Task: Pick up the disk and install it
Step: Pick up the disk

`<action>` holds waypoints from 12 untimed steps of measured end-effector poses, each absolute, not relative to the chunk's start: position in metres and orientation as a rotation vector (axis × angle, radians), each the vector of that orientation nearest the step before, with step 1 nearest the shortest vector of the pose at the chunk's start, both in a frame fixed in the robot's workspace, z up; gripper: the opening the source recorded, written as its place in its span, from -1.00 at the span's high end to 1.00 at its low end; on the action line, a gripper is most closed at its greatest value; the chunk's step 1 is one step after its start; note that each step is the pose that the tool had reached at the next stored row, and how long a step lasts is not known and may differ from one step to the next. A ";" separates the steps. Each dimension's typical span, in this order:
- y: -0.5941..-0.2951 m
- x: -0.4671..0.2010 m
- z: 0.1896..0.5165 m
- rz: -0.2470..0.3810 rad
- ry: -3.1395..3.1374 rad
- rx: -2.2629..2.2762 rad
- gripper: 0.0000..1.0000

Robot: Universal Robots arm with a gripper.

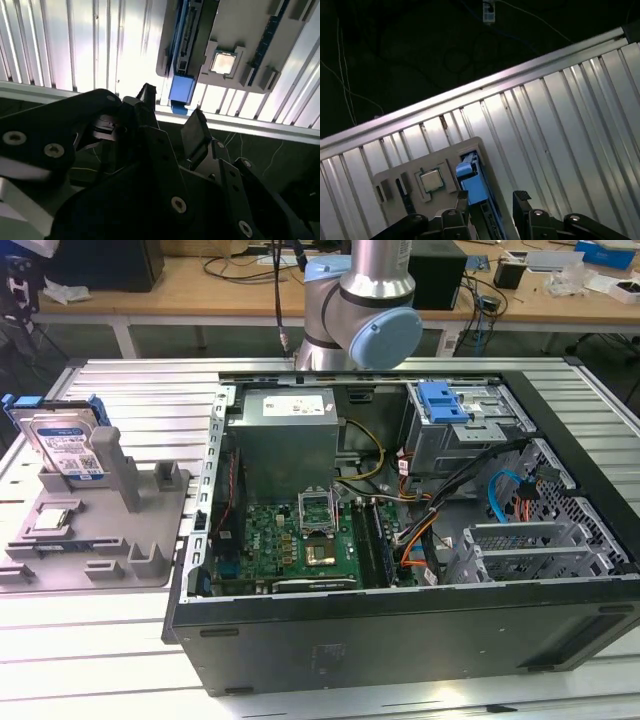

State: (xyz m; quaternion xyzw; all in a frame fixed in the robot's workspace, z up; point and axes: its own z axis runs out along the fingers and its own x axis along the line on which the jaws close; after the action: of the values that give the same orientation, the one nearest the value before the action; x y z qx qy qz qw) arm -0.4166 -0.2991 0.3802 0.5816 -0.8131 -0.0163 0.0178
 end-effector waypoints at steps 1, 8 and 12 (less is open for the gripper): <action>-0.299 -0.417 0.380 -0.049 -2.508 1.831 0.04; -0.299 -0.417 0.379 -0.039 -2.341 2.033 0.04; -0.299 -0.417 0.379 -0.034 -2.282 2.095 0.04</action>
State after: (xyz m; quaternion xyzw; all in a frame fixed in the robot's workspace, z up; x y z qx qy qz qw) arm -0.4168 -0.2991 0.3790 0.6760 -0.7365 -0.0110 0.0217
